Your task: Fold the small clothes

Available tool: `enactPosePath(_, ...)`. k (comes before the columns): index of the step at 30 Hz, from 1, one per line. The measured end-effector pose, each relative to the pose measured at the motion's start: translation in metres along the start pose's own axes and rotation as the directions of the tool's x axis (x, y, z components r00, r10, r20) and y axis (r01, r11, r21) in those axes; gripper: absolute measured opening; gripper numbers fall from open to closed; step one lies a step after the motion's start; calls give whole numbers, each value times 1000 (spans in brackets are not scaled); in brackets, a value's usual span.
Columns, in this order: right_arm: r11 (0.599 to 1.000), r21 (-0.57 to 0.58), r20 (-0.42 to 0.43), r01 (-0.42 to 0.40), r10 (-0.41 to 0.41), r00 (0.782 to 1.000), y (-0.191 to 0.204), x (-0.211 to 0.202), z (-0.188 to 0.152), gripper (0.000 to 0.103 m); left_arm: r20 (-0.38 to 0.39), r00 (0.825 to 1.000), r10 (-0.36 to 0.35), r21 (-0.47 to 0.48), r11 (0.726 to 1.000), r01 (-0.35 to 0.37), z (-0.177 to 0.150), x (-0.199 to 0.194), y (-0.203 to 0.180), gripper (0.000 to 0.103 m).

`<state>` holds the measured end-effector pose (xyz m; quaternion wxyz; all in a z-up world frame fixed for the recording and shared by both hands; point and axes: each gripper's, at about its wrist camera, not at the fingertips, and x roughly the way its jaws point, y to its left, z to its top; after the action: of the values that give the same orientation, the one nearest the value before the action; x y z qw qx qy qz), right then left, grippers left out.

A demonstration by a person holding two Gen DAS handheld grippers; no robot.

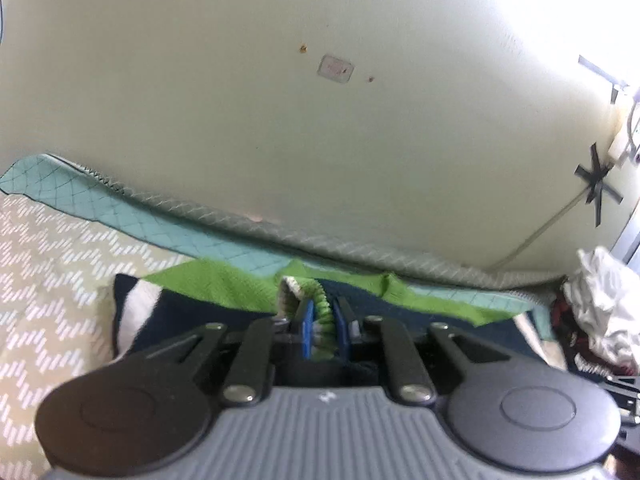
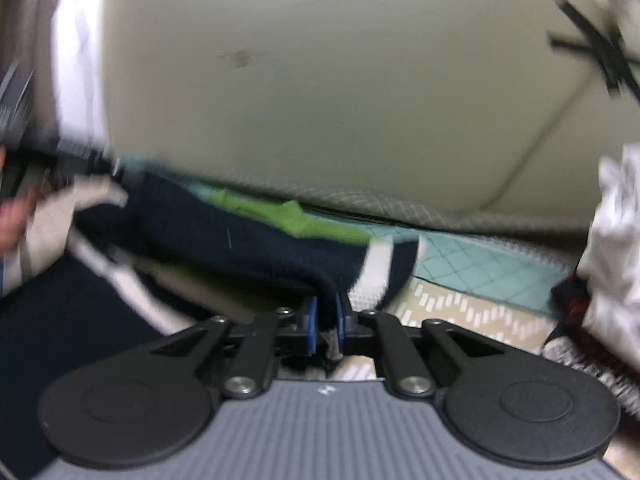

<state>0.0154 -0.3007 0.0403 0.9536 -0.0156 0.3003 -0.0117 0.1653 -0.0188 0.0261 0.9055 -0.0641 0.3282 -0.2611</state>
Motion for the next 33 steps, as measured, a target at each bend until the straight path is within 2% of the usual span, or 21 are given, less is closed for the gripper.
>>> enactPosePath(2, 997, -82, -80, 12, -19, 997, 8, 4, -10, 3, -72, 995, 67, 36, 997, -64, -10, 17, 4, 12)
enactPosePath(3, 998, -68, -108, 4, -11, 994, 6, 5, -14, 3, -109, 990, 86, 45, 996, -82, -17, 25, 6, 13)
enactPosePath(4, 1000, -29, -105, -8, 5, 994, -1, 3, -14, 4, -128, 988, 91, 47, 995, -85, -22, 30, 10, 14)
enactPosePath(6, 992, 116, -91, -43, 54, 994, -24, -3, -8, 12, -110, 992, 69, 33, 997, -66, -27, 26, 16, 18)
enactPosePath(7, 977, 203, -51, -68, 80, 996, -38, -7, -4, 18, -100, 993, 57, 17, 998, -55, -27, 24, 19, 18)
enactPosePath(8, 954, 288, -16, -87, 95, 995, -52, -9, 0, 34, -92, 995, 43, -7, 999, -44, -25, 23, 21, 18)
enactPosePath(9, 928, 361, 9, -89, 92, 996, -63, -8, 4, 45, -89, 995, 34, -22, 999, -36, -23, 22, 23, 18)
enactPosePath(12, 887, 455, 35, -81, 73, 997, -80, 11, 15, 62, -86, 996, 37, -17, 999, -39, -19, 26, 19, 18)
enactPosePath(16, 852, 520, 1, -67, 78, 997, -83, 55, 19, 61, -53, 998, 31, 11, 999, -30, -16, 35, 8, 12)
enactPosePath(17, 848, 526, -8, -62, 78, 997, -83, 63, 19, 49, -46, 998, 34, 21, 999, -33, -14, 37, 5, 11)
enactPosePath(18, 848, 527, -16, -55, 75, 997, -83, 69, 21, 2, -36, 999, 37, 31, 999, -36, -13, 38, 3, 11)
enactPosePath(19, 841, 540, -9, -41, 54, 998, -83, 69, 21, 0, -27, 999, 37, 37, 999, -36, -12, 39, 1, 11)
enactPosePath(22, 815, 577, 18, 41, -63, 998, -85, 59, 17, 0, -29, 999, 29, 33, 999, -28, -11, 45, 0, 11)
enactPosePath(24, 806, 589, -14, 65, -71, 997, -84, 62, 10, 0, -52, 996, 73, 70, 995, -70, -15, 58, -3, 11)
enactPosePath(26, 824, 559, -64, 93, -70, 996, -78, 70, 2, 0, -52, 992, 112, 115, 988, -105, -23, 66, -4, 13)
enactPosePath(28, 818, 570, -43, 84, -72, 996, -79, 64, 4, 1, -56, 990, 126, 127, 985, -118, -23, 61, -4, 17)
enactPosePath(29, 805, 590, -17, 68, -72, 997, -81, 56, 4, 6, -60, 991, 123, 116, 987, -115, -21, 53, -3, 18)
enactPosePath(30, 794, 606, 4, 55, -73, 997, -82, 45, 3, 25, -48, 992, 113, 108, 988, -108, -20, 45, 0, 18)
enactPosePath(31, 791, 610, 19, 52, -81, 997, -82, 36, 4, 39, -30, 993, 114, 101, 989, -110, -18, 34, 3, 18)
enactPosePath(32, 797, 601, 34, 55, -94, 995, -79, 26, 6, 42, -10, 992, 126, 94, 988, -125, -18, 23, 7, 18)
enactPosePath(33, 815, 578, 53, 36, -81, 995, -74, 16, 8, 41, 11, 990, 140, 80, 987, -140, -18, 8, 14, 18)
